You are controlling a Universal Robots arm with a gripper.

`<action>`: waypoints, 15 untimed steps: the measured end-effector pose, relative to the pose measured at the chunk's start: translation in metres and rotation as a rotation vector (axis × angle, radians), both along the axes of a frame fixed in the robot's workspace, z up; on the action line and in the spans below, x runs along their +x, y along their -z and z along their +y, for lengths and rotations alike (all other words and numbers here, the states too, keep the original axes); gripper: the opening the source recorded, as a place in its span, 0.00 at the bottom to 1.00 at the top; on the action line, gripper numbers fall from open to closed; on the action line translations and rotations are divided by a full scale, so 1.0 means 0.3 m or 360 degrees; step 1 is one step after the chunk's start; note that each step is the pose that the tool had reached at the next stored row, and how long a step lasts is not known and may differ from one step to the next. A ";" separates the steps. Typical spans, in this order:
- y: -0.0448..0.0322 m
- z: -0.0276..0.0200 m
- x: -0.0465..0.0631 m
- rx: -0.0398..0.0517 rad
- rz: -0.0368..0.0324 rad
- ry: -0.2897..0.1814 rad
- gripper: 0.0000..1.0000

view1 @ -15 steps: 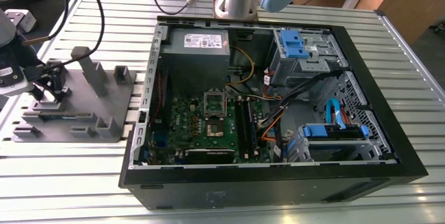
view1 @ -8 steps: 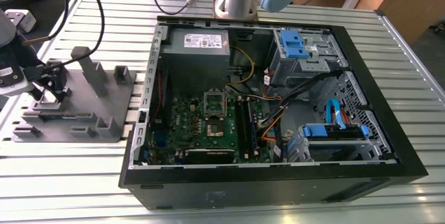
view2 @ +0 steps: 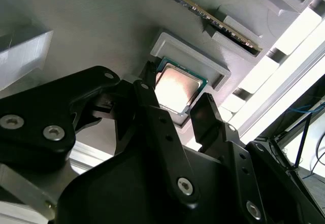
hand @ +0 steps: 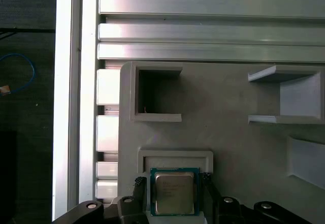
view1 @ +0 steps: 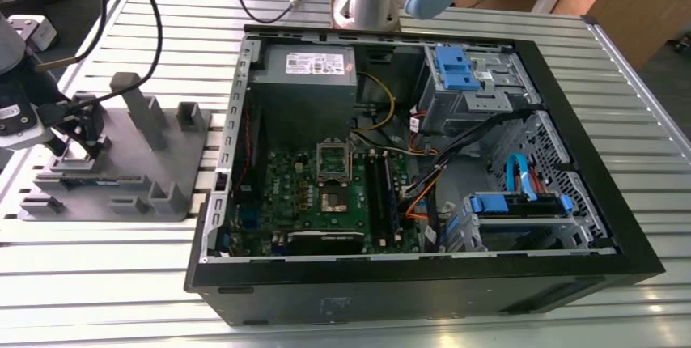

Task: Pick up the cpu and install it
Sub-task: 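Pick up the cpu and move it towards the insertion slot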

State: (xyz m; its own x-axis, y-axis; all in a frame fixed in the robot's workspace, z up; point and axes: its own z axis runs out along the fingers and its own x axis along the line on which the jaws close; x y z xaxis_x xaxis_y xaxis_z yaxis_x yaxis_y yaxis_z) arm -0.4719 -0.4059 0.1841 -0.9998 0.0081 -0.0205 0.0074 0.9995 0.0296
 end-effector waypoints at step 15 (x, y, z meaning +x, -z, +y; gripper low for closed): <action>0.004 0.000 0.002 0.0000 0.0000 0.0000 0.54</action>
State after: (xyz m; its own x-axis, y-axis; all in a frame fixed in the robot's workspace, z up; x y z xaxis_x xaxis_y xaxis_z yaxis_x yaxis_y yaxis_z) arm -0.4714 -0.4059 0.1829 -0.9998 0.0081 -0.0204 0.0075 0.9995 0.0295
